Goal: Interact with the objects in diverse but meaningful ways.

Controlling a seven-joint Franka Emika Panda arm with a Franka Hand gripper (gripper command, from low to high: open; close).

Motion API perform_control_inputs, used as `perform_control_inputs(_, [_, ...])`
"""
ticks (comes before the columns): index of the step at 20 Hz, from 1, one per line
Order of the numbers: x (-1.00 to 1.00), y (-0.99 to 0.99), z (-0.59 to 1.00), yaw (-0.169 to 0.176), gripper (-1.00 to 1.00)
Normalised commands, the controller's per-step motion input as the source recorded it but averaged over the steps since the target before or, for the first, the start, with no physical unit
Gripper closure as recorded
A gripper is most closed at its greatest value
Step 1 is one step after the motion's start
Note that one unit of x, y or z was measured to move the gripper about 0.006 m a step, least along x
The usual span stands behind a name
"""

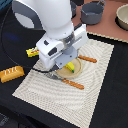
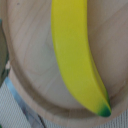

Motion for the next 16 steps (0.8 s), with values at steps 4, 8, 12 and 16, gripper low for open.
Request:
perform_control_inputs(4, [0.52, 0.04, 0.04, -0.014, -1.0])
perform_control_inputs(8, [0.54, 0.07, 0.11, -0.011, 1.0])
perform_control_inputs(12, [0.49, 0.06, 0.09, -0.01, 1.0])
perform_control_inputs(16, [0.47, 0.05, 0.1, -0.009, 1.0])
